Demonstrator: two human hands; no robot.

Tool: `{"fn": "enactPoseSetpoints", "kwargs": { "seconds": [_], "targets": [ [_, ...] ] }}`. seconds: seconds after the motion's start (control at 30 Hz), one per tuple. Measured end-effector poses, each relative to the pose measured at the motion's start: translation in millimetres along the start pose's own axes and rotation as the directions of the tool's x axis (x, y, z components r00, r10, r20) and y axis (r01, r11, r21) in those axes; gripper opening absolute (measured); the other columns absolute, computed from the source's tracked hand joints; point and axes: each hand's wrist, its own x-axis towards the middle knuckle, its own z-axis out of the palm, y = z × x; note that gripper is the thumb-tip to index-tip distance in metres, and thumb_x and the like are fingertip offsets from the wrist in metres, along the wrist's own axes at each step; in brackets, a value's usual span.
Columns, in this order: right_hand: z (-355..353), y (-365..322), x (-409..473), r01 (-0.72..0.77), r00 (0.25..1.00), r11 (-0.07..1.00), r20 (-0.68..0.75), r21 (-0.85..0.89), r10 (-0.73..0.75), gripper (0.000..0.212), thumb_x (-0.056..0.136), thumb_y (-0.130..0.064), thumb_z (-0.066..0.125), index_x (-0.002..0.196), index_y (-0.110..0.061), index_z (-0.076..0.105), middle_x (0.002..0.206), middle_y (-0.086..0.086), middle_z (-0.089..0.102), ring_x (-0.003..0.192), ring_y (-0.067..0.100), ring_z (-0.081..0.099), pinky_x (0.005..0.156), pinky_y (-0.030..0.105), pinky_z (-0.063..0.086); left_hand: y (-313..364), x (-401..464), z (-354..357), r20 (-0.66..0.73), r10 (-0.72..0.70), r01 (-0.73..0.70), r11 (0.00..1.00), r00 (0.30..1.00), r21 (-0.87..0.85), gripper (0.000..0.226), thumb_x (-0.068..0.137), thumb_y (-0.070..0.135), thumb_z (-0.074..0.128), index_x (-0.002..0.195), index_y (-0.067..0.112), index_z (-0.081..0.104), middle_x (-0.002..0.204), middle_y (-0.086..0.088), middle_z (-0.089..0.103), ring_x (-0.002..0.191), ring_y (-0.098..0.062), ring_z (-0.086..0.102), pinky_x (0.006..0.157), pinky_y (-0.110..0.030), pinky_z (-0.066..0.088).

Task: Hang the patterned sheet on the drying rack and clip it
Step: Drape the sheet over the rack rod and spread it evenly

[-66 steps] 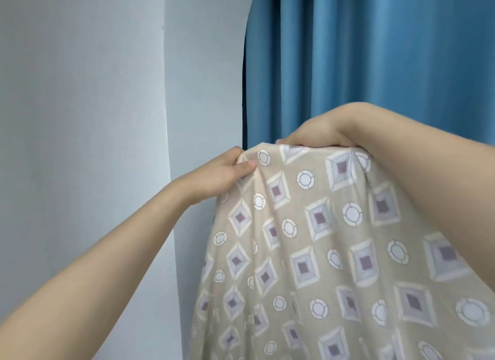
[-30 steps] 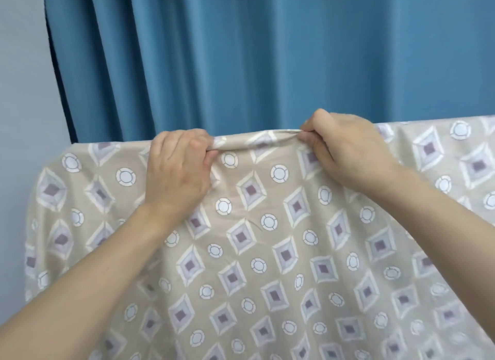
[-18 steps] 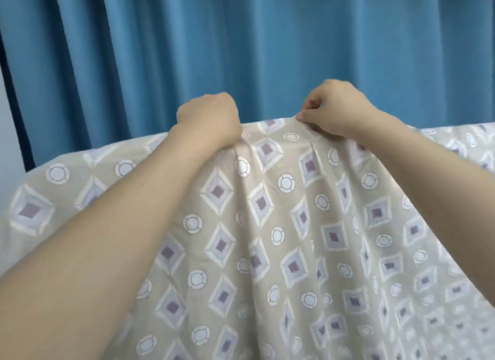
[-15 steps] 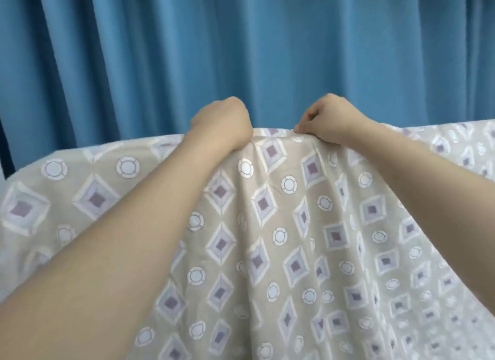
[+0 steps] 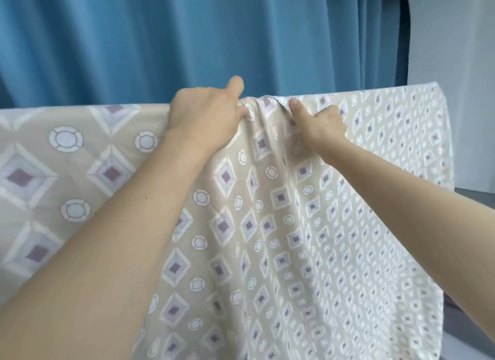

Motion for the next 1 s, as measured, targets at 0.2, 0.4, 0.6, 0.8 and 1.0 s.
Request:
{"fn": "enactPoseSetpoints", "kwargs": {
  "seconds": [0.2,0.4,0.6,0.8,1.0],
  "targets": [
    [-15,-10,5,-0.429,0.844,0.788,0.508,0.442,0.174,0.055,0.095,-0.06,0.034,0.073,-0.015,0.056,0.062,0.0,0.059,0.057,0.018,0.057,0.066,0.027,0.051,34,0,14,-0.094,-0.076,0.076,0.997,0.993,-0.005,0.022,0.099,0.026,0.046,0.117,0.014,0.045,0.106,-0.014,0.061,0.094,-0.036,0.059,0.075,-0.04,0.033],
    [-24,-37,16,-0.23,0.941,0.861,0.328,0.454,0.078,0.032,0.093,-0.013,0.034,0.062,-0.017,0.043,0.046,-0.003,0.047,0.041,0.016,0.044,0.049,0.019,0.036,29,1,12,-0.151,-0.167,0.167,0.986,0.974,-0.015,0.014,0.094,0.009,0.043,0.106,0.014,0.047,0.096,-0.016,0.065,0.089,-0.036,0.059,0.075,-0.039,0.029],
    [-34,-62,39,-0.032,0.993,0.949,0.114,0.312,-0.004,0.023,0.091,-0.021,0.041,0.07,-0.013,0.044,0.059,0.002,0.047,0.047,0.017,0.042,0.042,0.019,0.031,47,13,-1,-0.038,-0.182,0.181,0.983,0.983,-0.032,0.027,0.084,0.01,0.045,0.111,0.012,0.046,0.105,-0.015,0.065,0.099,-0.035,0.059,0.075,-0.038,0.031],
    [-54,-83,62,0.142,0.976,0.966,0.132,0.216,-0.173,0.027,0.099,-0.025,0.042,0.073,-0.02,0.045,0.072,-0.005,0.047,0.056,0.006,0.044,0.048,0.017,0.038,78,23,17,-0.024,-0.136,0.136,0.991,0.99,-0.015,0.033,0.093,0.031,0.046,0.122,0.015,0.048,0.12,-0.01,0.059,0.11,-0.032,0.054,0.087,-0.04,0.033],
    [-50,-47,67,0.344,0.898,0.935,0.322,-0.084,-0.301,0.024,0.092,-0.025,0.052,0.078,-0.009,0.063,0.073,0.002,0.052,0.064,0.016,0.044,0.064,0.029,0.037,85,42,20,0.027,-0.196,0.196,0.981,0.98,0.002,0.024,0.09,0.015,0.044,0.112,0.012,0.052,0.114,-0.014,0.064,0.107,-0.033,0.057,0.086,-0.039,0.034]
  ]
}}
